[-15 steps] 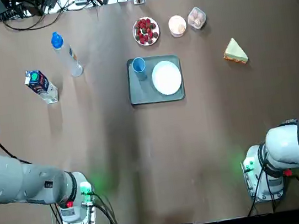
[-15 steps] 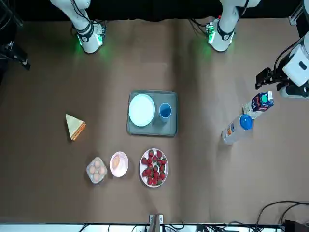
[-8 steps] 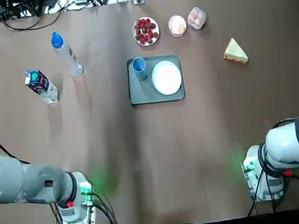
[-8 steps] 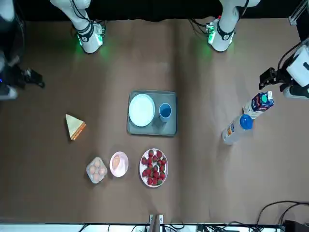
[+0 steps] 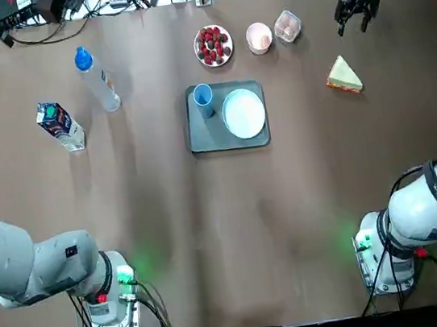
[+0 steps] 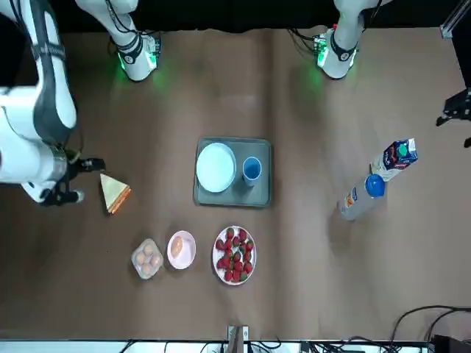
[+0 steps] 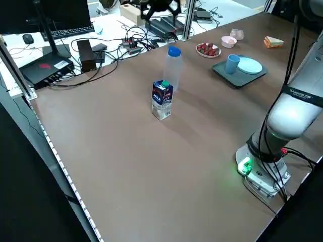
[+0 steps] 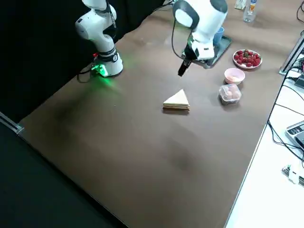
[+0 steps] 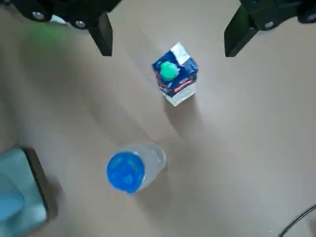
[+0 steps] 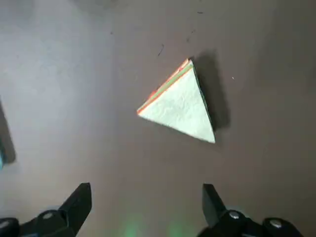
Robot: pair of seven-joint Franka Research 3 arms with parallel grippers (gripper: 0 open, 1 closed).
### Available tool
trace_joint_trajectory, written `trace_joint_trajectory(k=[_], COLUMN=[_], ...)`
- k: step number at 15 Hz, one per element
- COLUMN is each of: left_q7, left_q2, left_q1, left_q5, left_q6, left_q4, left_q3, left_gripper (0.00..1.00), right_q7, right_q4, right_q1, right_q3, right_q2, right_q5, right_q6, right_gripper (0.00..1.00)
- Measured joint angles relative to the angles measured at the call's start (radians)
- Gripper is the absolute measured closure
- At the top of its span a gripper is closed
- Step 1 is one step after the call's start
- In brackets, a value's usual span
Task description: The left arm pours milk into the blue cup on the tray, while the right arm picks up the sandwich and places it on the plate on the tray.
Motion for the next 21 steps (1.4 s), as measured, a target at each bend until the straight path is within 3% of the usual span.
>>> trace_joint_trajectory(k=[5, 12, 14, 17, 21], left_q7=[0.447, 0.941, 1.053, 1.184, 1.292], left_q2=[0.119, 0.321, 0.383, 0.459, 0.511], left_q1=[0.194, 0.400, 0.445, 0.491, 0.538], left_q5=[-0.111, -0.292, -0.342, -0.433, -0.549], left_q6=[0.040, 0.087, 0.094, 0.097, 0.091], left_q4=[-0.002, -0.003, 0.000, 0.011, 0.021], left_q3=[0.000, 0.000, 0.000, 0.000, -0.007], left_gripper=[0.00, 0.00, 0.00, 0.00, 0.00], right_q7=[-0.002, -0.110, -0.113, -0.185, -0.316], right_q4=[-0.015, -0.013, -0.013, 0.008, 0.060], right_q1=[-0.020, -0.064, -0.064, -0.075, -0.098], right_q3=[-0.007, -0.008, -0.008, -0.010, -0.013], right_q2=[0.128, 0.166, 0.169, 0.185, 0.247], right_q5=[0.000, 0.000, -0.003, -0.006, 0.007], right_q6=[0.157, 0.211, 0.211, 0.213, 0.213], right_gripper=[0.04, 0.00, 0.02, 0.19, 0.19])
